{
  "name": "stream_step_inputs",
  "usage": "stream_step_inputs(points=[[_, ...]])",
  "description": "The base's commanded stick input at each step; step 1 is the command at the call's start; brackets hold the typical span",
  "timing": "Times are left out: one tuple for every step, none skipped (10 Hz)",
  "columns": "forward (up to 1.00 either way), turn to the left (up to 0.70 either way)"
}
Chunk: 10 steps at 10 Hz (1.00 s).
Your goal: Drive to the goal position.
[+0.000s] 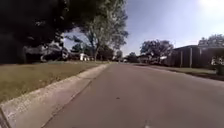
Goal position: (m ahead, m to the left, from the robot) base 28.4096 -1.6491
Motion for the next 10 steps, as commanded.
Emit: stream_step_inputs(points=[[1.00,0.00],[1.00,0.00],[1.00,0.00],[1.00,0.00],[1.00,0.00],[1.00,0.00],[1.00,0.00],[1.00,0.00],[1.00,0.00],[1.00,0.00]])
